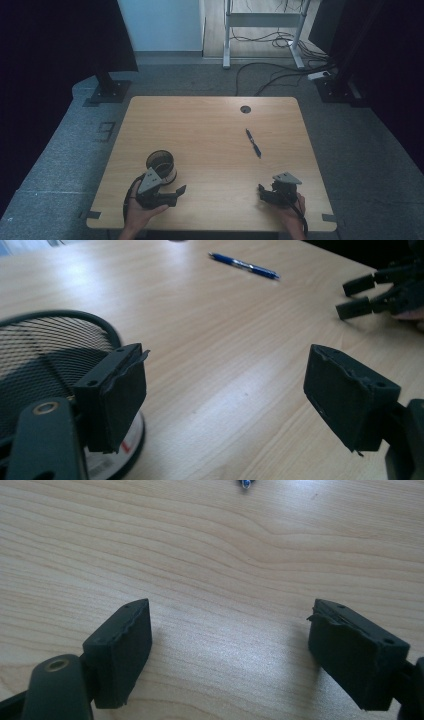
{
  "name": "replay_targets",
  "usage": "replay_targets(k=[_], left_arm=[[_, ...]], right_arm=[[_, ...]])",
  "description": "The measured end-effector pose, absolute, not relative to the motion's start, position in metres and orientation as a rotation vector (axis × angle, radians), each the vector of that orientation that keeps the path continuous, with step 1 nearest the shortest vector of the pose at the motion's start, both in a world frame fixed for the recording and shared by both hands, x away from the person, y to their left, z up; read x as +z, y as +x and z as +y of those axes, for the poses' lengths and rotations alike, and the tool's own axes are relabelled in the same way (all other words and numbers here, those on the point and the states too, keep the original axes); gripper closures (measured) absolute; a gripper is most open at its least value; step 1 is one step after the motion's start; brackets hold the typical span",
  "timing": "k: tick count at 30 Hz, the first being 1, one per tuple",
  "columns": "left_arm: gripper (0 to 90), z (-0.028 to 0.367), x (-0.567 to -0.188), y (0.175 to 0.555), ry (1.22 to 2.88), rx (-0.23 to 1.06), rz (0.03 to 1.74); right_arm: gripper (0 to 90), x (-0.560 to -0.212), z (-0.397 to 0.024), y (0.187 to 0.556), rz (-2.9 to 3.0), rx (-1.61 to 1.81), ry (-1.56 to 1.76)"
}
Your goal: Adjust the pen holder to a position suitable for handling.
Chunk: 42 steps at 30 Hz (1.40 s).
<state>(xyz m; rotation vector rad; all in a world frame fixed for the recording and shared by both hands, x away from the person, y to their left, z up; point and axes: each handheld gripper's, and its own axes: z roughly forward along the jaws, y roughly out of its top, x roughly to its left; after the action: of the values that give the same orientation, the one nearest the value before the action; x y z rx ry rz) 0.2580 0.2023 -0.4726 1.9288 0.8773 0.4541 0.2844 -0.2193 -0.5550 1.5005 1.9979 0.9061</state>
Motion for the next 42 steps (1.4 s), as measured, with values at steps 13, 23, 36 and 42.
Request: replay_targets(k=[13,23,36,42], left_arm=[[14.6,0.233,-0.464,0.264,1.865,0.517,0.967],[12.7,0.246,-0.471,0.272,1.865,0.529,1.031],[2.4,0.259,-0.480,0.280,1.853,0.491,1.057],[0.0,0.261,-0.490,0.286,1.864,0.484,1.089]], right_arm=[[16.8,-0.555,-0.219,0.284,1.994,0.905,1.505],[16.5,-0.555,-0.219,0.284,1.994,0.904,1.506],[16.1,-0.555,-0.219,0.285,1.994,0.903,1.506],[15.4,-0.555,-0.219,0.285,1.994,0.898,1.509]])
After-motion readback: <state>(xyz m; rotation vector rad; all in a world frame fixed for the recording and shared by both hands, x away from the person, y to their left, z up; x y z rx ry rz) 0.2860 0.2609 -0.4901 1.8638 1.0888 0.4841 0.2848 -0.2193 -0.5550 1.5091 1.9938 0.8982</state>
